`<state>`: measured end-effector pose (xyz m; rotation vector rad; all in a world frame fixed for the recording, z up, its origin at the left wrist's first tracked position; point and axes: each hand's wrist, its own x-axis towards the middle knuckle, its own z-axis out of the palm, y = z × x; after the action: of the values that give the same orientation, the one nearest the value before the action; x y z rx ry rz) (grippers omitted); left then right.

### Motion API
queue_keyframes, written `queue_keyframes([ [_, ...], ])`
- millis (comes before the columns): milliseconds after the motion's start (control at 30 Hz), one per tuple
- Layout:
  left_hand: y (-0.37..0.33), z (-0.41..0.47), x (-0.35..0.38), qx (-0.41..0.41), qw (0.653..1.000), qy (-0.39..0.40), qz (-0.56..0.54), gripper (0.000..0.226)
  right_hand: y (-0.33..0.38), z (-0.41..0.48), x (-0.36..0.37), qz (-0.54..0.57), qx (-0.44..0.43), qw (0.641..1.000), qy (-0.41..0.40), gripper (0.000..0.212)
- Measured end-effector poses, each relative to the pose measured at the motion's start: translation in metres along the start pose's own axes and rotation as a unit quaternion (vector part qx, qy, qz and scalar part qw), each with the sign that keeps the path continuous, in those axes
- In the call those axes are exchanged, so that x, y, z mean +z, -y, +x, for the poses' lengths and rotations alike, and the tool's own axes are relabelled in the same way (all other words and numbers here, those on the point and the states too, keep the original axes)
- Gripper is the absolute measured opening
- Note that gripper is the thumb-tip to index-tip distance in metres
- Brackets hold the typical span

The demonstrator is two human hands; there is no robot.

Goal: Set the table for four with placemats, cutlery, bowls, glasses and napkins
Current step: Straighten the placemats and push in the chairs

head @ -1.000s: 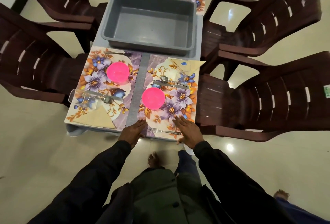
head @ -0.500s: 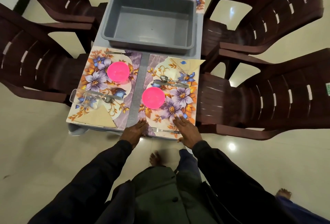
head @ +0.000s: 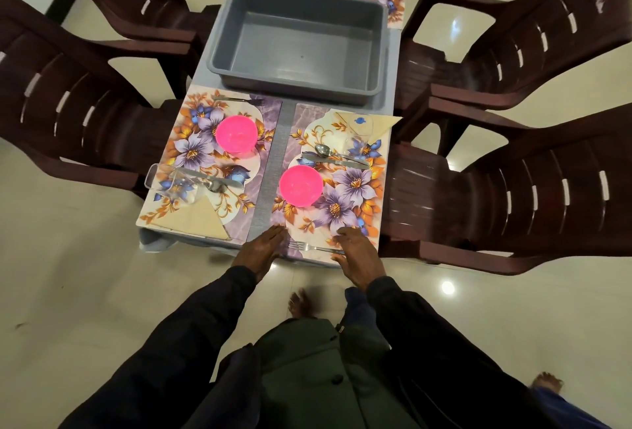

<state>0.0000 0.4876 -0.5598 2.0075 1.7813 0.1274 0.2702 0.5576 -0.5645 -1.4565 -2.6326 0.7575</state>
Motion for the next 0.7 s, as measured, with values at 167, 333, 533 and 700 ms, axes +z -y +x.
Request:
queue_keyframes([
  [167,-0.004,-0.002,0.001,-0.018,0.999,-0.027,-0.017,0.060,0.007,0.000,0.013,-0.026,0.010,0.999,-0.023,0.021],
  [333,-0.005,-0.003,0.002,-0.017,1.000,-0.018,-0.002,0.059,0.004,-0.002,0.025,-0.005,0.022,0.998,-0.053,0.014],
  [533,-0.001,-0.002,0.004,-0.016,0.999,-0.018,-0.028,0.053,0.000,-0.003,0.030,0.036,0.042,0.997,-0.060,0.010],
  [700,0.001,-0.002,0.004,-0.041,0.998,-0.006,-0.045,0.051,-0.003,-0.003,0.032,0.049,0.045,0.996,-0.053,0.011],
])
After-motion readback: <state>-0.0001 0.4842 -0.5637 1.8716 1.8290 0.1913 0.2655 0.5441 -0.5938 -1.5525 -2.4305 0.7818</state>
